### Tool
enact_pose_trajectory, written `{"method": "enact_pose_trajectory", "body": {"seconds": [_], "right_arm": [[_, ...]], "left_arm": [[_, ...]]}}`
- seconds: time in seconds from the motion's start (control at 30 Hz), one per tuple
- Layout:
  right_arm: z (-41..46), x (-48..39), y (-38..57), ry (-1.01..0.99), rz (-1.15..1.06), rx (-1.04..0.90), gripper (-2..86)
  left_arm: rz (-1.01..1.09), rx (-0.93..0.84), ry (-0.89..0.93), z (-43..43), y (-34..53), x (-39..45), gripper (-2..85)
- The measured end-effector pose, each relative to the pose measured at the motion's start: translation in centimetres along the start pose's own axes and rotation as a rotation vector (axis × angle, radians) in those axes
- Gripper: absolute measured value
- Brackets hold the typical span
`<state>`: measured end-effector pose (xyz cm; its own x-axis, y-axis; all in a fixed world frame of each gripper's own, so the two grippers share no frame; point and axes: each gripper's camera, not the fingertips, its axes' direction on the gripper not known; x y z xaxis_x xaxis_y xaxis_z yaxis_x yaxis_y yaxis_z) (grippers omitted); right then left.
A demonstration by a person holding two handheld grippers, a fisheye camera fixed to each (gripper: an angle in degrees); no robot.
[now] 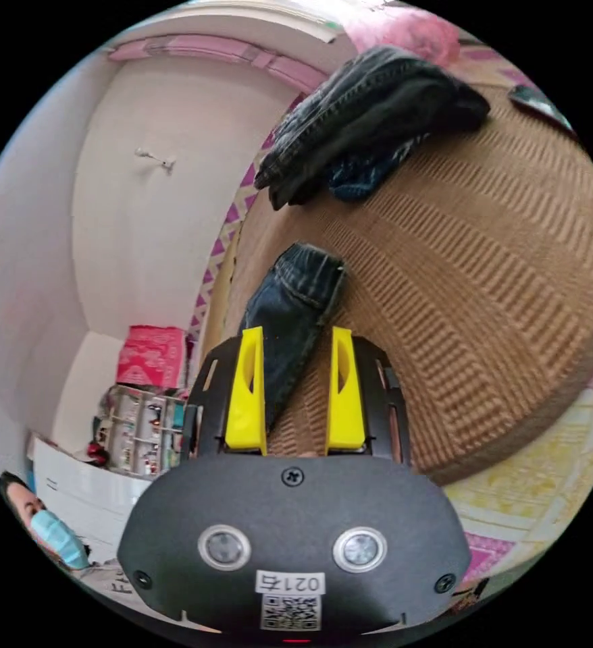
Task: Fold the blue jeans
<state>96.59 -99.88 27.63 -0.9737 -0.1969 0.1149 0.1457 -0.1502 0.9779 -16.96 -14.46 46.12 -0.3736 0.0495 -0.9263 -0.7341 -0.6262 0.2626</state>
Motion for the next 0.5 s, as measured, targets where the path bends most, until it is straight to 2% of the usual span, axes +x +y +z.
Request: {"method": "enact_pose_trajectory", "body": {"seconds": [0.07, 0.2, 0.4, 0.5], "right_arm": [[3.5, 1.4, 1.7, -0.08, 0.04, -0.079, 9.0], [6.1, 3.3, 3.8, -0.142, 0.113, -0.096, 6.3], [3.5, -1.7, 2.1, -0.064, 0.054, 0.013, 6.0], [4.0, -4.1, 0.5, -0.016, 0.053, 0.004, 6.4]], "left_arm": [[-0.01, 0.011, -0.007, 0.2, -0.4, 0.1, -0.9], [-0.02, -0.009, -0.002, 2.6, -2.1, 1.4, -0.9], [0.05, -0.088, -0.052, 12.3, -6.7, 8.0, -0.9], [0.044, -0.065, -0.101, 13.8, -7.9, 9.8, -0.9]]}}
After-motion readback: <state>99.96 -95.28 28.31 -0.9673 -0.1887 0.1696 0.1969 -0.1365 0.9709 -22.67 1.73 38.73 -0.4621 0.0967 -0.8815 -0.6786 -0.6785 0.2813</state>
